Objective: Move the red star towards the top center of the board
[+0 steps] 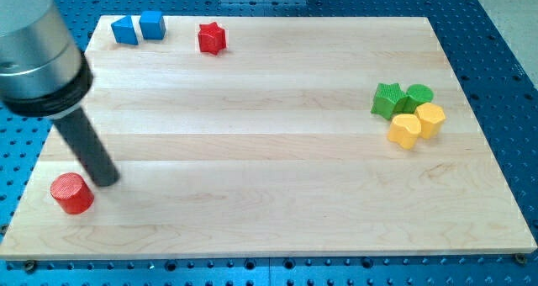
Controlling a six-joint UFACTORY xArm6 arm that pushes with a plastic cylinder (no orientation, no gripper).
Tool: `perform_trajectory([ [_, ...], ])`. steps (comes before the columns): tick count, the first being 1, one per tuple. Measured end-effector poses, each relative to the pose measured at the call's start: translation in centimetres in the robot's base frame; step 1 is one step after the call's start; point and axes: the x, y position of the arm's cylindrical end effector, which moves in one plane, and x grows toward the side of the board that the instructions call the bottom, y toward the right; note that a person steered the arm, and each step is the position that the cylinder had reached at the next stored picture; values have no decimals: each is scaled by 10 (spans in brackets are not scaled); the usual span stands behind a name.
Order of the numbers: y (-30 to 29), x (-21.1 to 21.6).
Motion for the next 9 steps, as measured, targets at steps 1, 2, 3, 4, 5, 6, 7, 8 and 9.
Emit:
perform_trajectory([
  [1,108,-80],
  [2,197,-171],
  [3,234,-271],
  [4,180,-322],
  [5,96,-330],
  [6,73,-294],
  [7,76,-238],
  [8,90,-212],
  [9,151,-257],
])
